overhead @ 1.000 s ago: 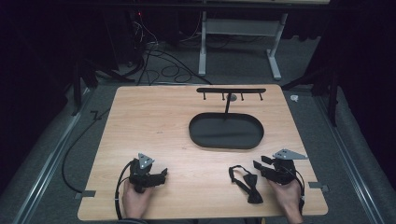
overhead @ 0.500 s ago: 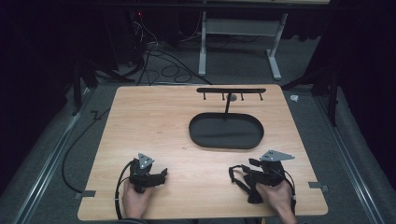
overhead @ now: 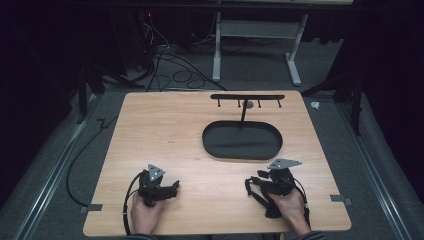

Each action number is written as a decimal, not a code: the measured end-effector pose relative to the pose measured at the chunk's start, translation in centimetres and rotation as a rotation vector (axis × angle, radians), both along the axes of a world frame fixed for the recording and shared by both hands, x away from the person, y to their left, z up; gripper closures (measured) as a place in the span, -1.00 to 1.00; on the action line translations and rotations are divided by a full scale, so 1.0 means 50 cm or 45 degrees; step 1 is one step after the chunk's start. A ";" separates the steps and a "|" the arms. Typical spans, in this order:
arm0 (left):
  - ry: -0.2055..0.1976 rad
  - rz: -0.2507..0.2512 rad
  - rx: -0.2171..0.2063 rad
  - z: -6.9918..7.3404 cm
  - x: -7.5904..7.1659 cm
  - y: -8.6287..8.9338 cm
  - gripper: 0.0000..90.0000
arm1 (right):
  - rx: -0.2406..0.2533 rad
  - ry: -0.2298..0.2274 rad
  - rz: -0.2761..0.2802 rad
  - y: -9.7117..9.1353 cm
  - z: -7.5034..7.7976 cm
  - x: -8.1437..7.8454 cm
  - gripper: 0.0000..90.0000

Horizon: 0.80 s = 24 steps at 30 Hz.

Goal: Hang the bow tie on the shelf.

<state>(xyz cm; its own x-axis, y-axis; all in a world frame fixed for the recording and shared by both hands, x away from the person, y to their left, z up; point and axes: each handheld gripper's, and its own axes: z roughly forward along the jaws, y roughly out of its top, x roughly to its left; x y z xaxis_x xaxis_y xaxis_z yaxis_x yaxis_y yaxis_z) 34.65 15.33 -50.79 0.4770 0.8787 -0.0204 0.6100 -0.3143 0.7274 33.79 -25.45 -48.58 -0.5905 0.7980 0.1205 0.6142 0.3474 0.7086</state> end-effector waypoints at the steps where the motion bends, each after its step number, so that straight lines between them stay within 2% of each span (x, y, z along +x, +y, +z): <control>1: 0.000 0.000 0.000 0.000 0.000 0.000 -0.66 | 0.000 0.003 0.001 0.000 -0.002 0.002 0.43; 11: 0.000 0.000 0.000 0.000 0.000 0.000 -0.66 | 0.003 0.015 0.046 0.000 -0.006 0.006 0.90; 24: 0.000 0.000 0.000 0.000 0.000 0.000 -0.66 | 0.037 -0.020 0.047 -0.012 0.005 -0.002 0.96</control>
<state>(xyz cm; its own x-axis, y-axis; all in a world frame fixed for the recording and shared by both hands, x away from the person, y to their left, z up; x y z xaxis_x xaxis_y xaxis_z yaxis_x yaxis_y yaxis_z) 34.65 15.33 -50.79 0.4770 0.8787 -0.0204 0.6101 -0.3143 0.7273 33.68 -26.04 -48.33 -0.6215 0.7718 0.1343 0.5902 0.3486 0.7281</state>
